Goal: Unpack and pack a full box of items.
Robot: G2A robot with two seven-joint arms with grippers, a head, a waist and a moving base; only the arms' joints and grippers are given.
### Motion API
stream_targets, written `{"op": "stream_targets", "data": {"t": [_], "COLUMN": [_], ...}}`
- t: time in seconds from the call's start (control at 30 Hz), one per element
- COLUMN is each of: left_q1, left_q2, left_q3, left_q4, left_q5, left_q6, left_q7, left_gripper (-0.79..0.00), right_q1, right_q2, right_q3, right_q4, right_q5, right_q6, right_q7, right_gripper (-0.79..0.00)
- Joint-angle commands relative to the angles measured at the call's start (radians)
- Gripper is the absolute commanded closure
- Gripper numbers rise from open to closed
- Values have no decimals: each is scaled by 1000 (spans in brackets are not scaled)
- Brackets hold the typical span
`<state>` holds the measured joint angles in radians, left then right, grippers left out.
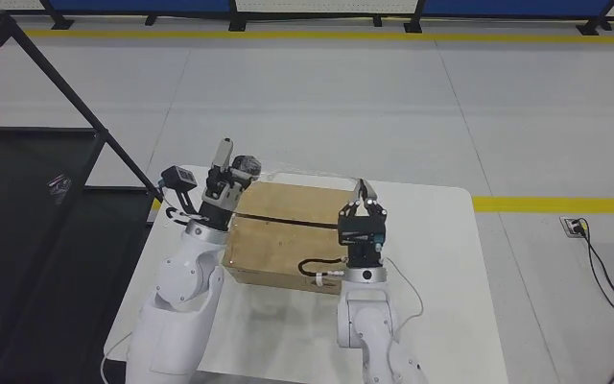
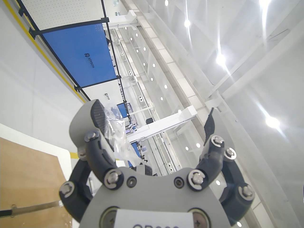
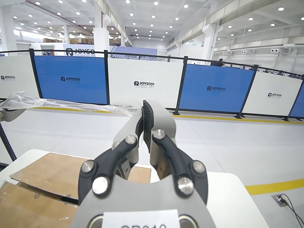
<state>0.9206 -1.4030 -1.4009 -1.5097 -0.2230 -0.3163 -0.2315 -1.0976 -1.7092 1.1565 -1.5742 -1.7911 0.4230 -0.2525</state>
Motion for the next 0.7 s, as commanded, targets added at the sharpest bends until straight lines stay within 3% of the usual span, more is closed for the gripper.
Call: {"op": "stream_targets", "data": {"t": [0.0,0.47,0.67], "left_q1": [1,6,9], "left_q2": [2,24,24], "left_q3": [-2,-36,-54], "left_q4": [3,31,38], "left_q5": [18,194,156], "left_q6": [-8,-57,-56], "left_q7": [-14,-76,-33], "left_gripper": [-785,-785,-785], "right_q1": [2,1,9], "right_q2": [0,2,0], "right_q3": [1,24,31], "right_q4": [-3,-37,-33], "right_q5": [-3,-7,7], "right_q6": [2,4,10], "right_q7": [4,29,32], "right_gripper": [0,0,0]}}
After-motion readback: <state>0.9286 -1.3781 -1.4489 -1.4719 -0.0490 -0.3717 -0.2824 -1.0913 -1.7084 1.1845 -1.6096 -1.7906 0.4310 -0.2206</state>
